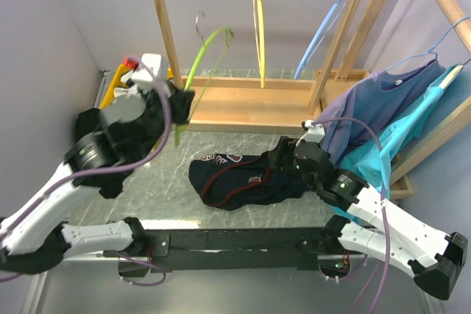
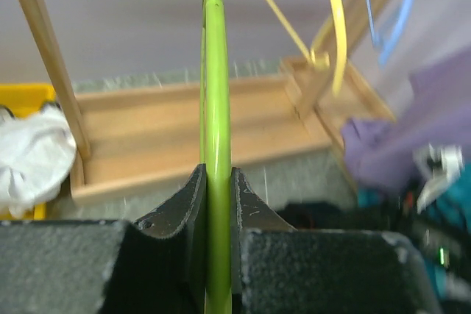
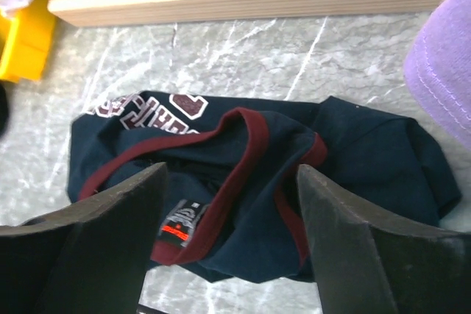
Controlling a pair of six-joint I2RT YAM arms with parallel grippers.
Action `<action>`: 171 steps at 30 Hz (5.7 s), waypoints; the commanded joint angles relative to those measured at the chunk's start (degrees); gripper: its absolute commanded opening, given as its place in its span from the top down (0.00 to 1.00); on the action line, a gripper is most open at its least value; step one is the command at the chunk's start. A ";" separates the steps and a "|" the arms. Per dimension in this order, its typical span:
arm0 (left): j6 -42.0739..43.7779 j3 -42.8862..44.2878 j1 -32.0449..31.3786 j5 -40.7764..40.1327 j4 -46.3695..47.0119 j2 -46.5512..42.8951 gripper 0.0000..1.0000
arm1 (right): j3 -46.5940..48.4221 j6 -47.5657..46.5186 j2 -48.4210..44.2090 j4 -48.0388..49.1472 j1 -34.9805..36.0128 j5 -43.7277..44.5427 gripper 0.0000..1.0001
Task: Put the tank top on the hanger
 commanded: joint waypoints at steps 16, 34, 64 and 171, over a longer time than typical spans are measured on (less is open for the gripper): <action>-2.61 -24.63 -0.02 35.18 -17.35 -27.81 0.99 | 2.81 -1.20 9.79 -0.58 0.74 4.94 0.38; -1.73 -26.91 0.07 39.06 -16.66 -27.55 0.99 | 6.33 -2.08 19.65 1.97 0.83 6.79 0.64; -8.59 -46.25 0.07 45.12 16.48 -25.88 0.99 | 24.16 -4.10 15.96 -10.07 10.14 18.13 1.00; -45.76 -61.37 -1.07 16.64 4.80 -16.47 0.92 | 18.19 5.55 31.24 -11.28 18.85 49.41 1.00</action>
